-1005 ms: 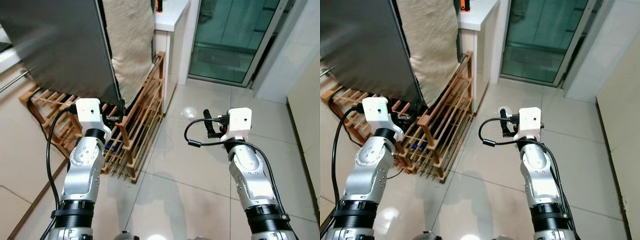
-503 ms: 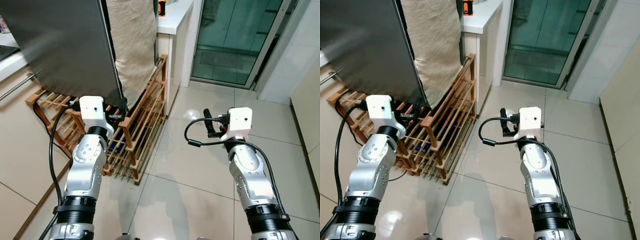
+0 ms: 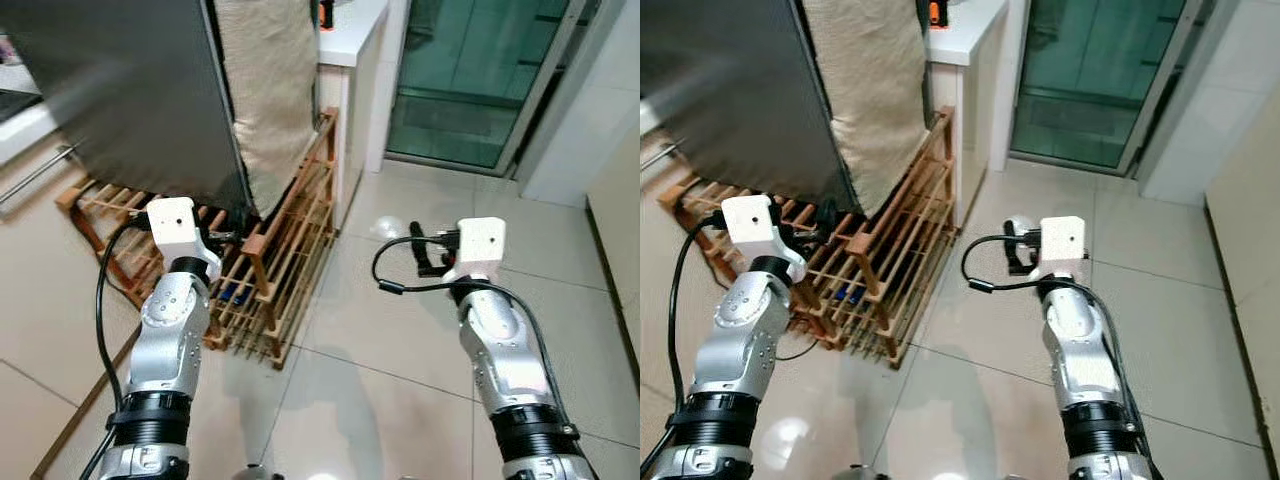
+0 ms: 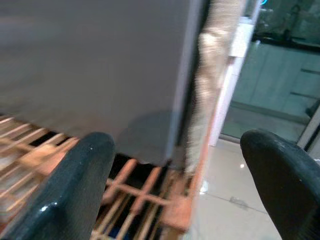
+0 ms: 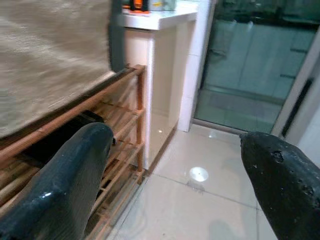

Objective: Restocking fridge

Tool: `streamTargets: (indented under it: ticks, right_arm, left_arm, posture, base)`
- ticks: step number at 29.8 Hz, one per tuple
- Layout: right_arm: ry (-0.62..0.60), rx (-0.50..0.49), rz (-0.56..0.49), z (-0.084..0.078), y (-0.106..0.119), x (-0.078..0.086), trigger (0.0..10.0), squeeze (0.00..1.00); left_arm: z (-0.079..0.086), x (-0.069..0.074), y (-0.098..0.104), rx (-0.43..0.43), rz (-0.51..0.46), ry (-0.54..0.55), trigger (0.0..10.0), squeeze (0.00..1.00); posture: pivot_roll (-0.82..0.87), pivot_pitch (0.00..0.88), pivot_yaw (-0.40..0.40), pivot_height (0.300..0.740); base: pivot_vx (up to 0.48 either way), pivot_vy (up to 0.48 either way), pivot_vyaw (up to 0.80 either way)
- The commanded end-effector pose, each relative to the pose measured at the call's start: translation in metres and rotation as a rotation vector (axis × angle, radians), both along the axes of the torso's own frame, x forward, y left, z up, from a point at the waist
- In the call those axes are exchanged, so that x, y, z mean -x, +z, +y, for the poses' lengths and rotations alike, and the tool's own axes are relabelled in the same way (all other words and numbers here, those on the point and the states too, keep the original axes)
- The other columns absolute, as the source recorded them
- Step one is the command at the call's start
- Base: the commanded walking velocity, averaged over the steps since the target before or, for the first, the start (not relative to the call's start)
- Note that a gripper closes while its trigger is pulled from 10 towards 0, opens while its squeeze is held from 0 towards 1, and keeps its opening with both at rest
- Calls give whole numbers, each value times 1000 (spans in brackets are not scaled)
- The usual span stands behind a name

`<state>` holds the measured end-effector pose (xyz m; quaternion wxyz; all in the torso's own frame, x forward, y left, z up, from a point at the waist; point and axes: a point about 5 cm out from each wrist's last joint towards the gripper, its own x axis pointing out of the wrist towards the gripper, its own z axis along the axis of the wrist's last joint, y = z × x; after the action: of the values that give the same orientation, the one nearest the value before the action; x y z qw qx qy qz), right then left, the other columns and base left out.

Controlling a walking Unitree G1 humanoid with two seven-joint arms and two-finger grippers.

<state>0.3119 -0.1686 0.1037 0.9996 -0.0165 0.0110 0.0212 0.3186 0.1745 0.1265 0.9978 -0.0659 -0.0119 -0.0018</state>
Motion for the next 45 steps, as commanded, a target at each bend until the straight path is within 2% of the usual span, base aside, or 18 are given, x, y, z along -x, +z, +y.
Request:
streamTargets:
  ticks: [1, 10, 16, 23, 34, 39, 43, 45]
  right_arm:
    - [27, -22, 1, 10, 2, -3, 10000, 0]
    - [19, -9, -7, 10, 2, -4, 10000, 0]
    - [-13, -11, -31, 6, 5, -4, 10000, 0]
    - [-41, 12, -24, 3, 4, -4, 10000, 0]
    - [-36, 0, -44, 3, 7, -4, 10000, 0]
    - [-52, -2, -66, 1, 10, -3, 10000, 0]
    - [-52, 9, -79, 1, 12, -3, 10000, 0]
    - [-57, 19, -104, 2, 20, -4, 10000, 0]
  left_arm:
    - [3, -2, 5, -34, -16, 3, 10000, 0]
    - [-4, -3, 7, -73, -24, -24, 10000, 0]
    - [-16, -4, 12, -133, -54, -87, 10000, 0]
    - [-24, -6, 13, -143, -66, -127, 10000, 0]
    - [-32, -10, 19, -130, -89, -158, 10000, 0]
    - [-31, -10, 18, -110, -83, -148, 10000, 0]
    - [-27, -9, 20, -78, -94, -125, 10000, 0]
    - [-27, -8, 27, -80, -130, -131, 10000, 0]
  posture:
    - [-43, 0, 33, 740]
    - [-44, 0, 35, 740]
    - [-49, 0, 36, 740]
    - [-56, 0, 37, 740]
    - [-60, 0, 37, 740]
    - [-63, 0, 38, 740]
    - [-62, 0, 38, 740]
    - [-59, 0, 37, 740]
  base:
    - [0, 480, 656]
    - [0, 107, 556]
    - [0, 0, 0]
    - [0, 0, 0]
    - [0, 0, -800]
    - [0, 0, -745]
    - [0, 0, 0]
    - [317, 0, 0]
